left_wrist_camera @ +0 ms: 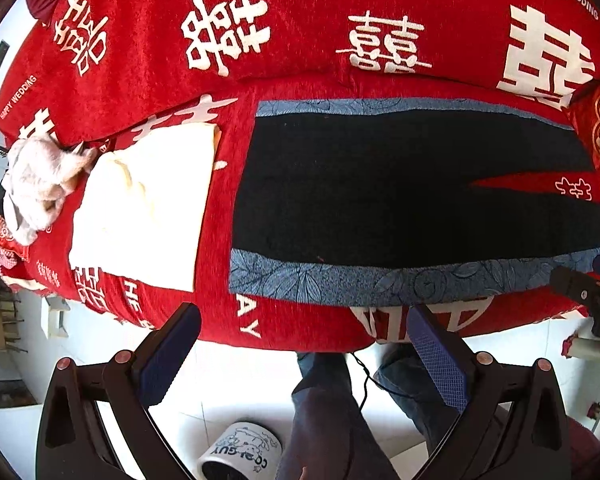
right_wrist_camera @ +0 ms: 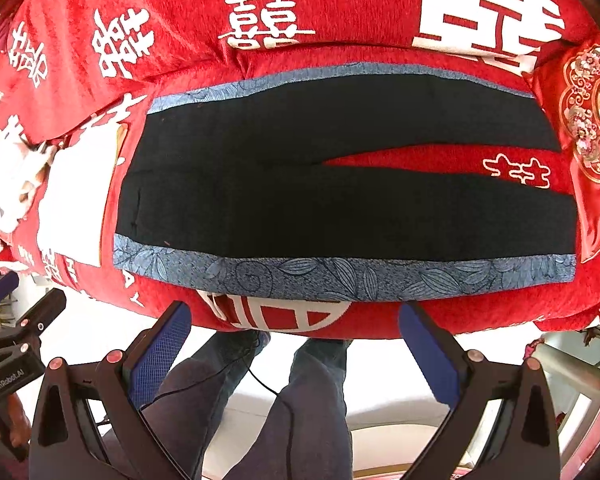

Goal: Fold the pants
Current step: 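Move both grippers toward the black trousers' patterned waistband edge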

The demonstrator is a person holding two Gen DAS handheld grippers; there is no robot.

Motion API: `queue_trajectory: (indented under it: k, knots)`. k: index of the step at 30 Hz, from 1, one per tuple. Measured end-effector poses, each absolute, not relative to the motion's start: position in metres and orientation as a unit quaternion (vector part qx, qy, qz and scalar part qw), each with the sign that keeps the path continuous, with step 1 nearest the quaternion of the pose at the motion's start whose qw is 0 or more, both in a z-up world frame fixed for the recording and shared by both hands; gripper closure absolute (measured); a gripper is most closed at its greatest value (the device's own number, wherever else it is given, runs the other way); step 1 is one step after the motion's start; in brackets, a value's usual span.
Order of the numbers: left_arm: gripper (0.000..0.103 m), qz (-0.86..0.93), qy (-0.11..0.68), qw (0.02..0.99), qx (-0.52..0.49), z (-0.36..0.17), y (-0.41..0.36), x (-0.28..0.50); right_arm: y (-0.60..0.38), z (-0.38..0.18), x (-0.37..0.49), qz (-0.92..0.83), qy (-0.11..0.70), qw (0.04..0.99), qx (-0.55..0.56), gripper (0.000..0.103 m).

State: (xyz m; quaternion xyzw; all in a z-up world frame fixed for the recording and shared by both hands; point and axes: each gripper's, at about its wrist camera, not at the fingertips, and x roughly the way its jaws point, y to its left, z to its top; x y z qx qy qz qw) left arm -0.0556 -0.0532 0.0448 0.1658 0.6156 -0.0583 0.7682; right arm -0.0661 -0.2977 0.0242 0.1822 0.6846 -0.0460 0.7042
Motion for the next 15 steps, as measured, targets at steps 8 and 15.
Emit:
queue_trajectory:
  k: [8,15]
  knots:
    - [0.0,-0.064,0.61,0.772,0.167,0.042,-0.047,-0.048,-0.3,0.023,-0.064,-0.057,0.681,0.704,0.19,0.0]
    - [0.0,-0.077,0.624,0.76,0.164,0.014,-0.028,-0.038,-0.29,0.009,-0.066,-0.084,0.689,0.695,0.187,0.0]
